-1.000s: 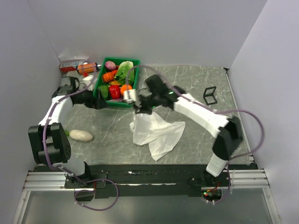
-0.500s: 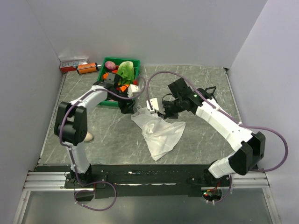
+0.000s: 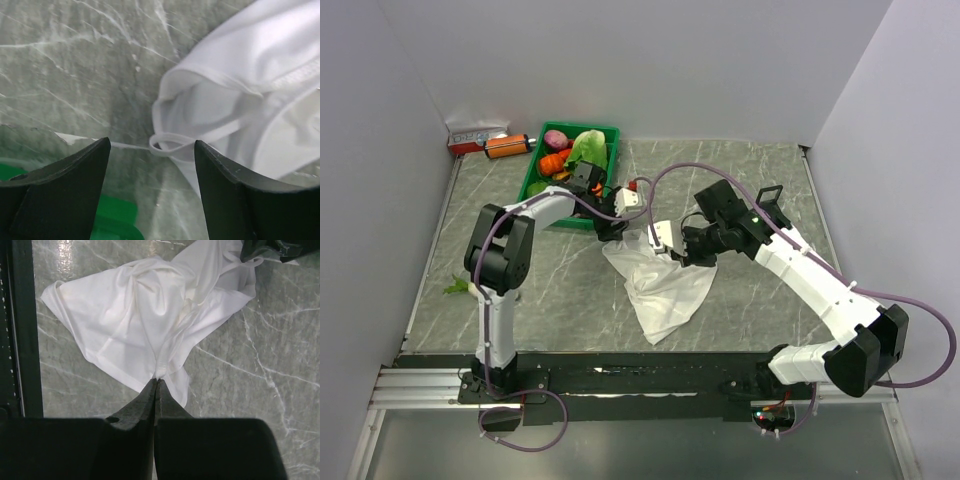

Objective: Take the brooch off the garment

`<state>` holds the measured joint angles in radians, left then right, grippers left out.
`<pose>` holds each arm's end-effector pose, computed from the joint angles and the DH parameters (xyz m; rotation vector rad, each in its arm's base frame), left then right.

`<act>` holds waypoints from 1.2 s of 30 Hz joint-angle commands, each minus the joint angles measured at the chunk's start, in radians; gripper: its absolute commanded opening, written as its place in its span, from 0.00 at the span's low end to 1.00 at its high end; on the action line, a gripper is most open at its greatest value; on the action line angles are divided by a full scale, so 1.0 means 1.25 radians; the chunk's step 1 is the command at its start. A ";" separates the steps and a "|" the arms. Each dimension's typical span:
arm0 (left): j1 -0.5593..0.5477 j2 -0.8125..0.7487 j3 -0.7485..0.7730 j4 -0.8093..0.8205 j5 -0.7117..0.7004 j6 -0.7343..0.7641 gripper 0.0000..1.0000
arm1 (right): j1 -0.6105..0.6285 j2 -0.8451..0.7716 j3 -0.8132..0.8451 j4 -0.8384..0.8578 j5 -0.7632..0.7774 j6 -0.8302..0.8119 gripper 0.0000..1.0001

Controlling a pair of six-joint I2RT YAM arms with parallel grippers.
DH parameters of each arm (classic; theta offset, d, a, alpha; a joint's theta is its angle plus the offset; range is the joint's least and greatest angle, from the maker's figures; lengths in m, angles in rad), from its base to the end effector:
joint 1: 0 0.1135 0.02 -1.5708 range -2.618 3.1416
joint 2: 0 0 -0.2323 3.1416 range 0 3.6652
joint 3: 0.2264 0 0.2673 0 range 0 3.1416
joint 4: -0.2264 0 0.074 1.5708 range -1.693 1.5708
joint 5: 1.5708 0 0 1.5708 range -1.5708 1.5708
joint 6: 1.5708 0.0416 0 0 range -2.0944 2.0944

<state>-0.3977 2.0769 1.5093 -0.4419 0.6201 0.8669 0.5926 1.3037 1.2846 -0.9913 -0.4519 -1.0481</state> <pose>0.3981 -0.1934 0.1359 1.5969 1.8047 -0.5869 0.2217 0.1712 0.2982 -1.9198 1.5665 0.3930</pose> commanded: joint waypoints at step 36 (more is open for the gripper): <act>0.009 0.148 0.291 -0.313 0.062 0.025 0.52 | -0.135 -0.016 -0.082 0.149 -0.014 0.155 0.01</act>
<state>-0.3576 2.2387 1.9049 -0.7551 0.6586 0.8131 0.4286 1.3060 1.1942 -0.8307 -0.4469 -0.8764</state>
